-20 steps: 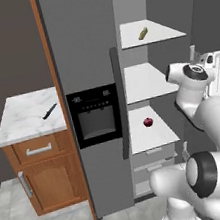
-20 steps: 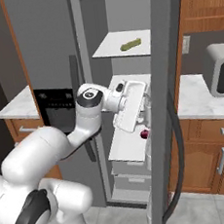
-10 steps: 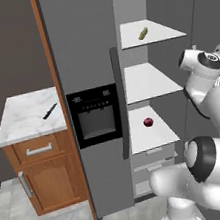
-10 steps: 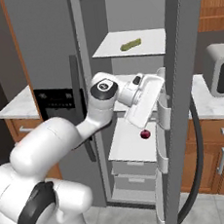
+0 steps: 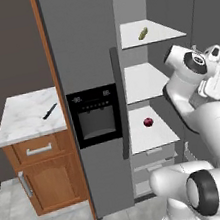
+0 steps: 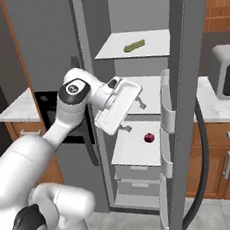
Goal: Retrieve the butter from the fridge and place it on a plate on the dining table. Then retrieve the butter knife by the fridge and place it near the plate.
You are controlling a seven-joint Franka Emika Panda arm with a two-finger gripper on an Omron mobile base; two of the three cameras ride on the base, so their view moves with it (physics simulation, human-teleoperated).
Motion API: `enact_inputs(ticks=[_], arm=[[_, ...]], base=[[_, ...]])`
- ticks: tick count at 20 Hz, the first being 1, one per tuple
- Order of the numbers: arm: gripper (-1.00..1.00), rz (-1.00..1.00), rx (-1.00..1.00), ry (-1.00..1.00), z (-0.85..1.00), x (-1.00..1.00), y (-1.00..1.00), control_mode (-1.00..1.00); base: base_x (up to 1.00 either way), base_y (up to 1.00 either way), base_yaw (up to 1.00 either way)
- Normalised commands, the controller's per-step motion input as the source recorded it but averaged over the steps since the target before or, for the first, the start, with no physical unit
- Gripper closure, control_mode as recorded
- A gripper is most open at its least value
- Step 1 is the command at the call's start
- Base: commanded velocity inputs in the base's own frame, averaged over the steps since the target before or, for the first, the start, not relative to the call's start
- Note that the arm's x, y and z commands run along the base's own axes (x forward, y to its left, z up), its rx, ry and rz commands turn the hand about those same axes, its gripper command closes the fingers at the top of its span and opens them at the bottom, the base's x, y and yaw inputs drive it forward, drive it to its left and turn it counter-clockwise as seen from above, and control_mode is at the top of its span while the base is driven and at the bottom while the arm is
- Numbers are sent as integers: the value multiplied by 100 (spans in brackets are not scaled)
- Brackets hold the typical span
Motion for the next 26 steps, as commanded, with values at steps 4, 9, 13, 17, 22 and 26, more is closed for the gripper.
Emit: enact_inputs(ticks=[4,9,13,17,22,26], arm=[[-100,-17,35,-4,0,-16,100,-100],[-100,-23,49,-20,-19,-32,100,-100],[-100,-20,68,-28,-18,-49,79,-100],[-100,-12,67,-22,-23,-61,50,-100],[-100,-2,25,0,-38,-46,17,-100],[-100,-12,-1,0,0,-33,34,-100]], base=[[0,0,0],[0,0,0],[0,0,0],[0,0,0],[0,0,0],[0,0,0]])
